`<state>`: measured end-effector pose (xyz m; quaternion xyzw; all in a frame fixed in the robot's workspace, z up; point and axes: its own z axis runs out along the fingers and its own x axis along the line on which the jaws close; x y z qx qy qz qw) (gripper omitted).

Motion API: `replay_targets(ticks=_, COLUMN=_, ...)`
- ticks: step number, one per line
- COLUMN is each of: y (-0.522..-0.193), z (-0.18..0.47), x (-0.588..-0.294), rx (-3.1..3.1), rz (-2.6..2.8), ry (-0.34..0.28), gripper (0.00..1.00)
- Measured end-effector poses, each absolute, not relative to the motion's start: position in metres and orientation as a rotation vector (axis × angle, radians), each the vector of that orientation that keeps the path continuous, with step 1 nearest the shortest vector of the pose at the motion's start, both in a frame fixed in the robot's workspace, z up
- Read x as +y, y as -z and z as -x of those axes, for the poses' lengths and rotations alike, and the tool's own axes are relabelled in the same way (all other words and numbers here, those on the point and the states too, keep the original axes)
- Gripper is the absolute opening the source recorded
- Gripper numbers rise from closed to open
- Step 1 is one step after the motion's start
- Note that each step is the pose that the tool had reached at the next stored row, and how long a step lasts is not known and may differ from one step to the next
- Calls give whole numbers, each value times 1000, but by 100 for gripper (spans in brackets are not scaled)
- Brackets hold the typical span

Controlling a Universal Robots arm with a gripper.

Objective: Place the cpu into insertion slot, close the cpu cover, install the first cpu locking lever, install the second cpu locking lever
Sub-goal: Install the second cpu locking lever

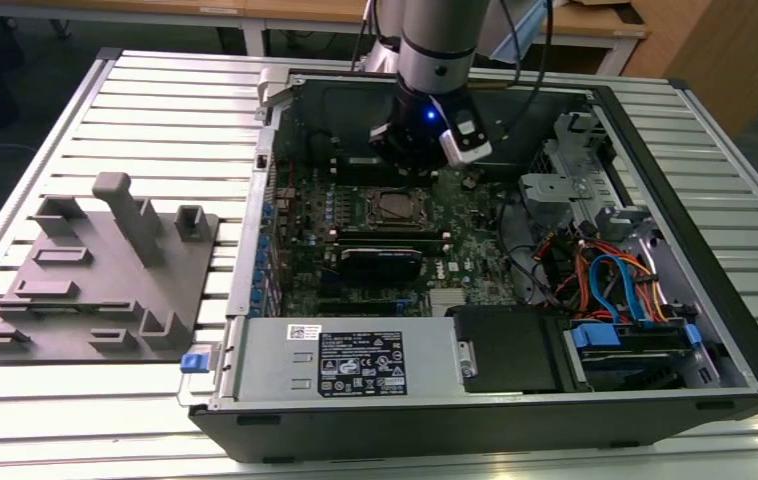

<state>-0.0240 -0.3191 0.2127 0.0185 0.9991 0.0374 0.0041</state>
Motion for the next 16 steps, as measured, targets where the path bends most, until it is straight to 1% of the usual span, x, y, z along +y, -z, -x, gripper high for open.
replay_targets(ticks=16, y=-215, z=24, x=-320, rx=3131, rz=-58, ry=-117, gripper=11)
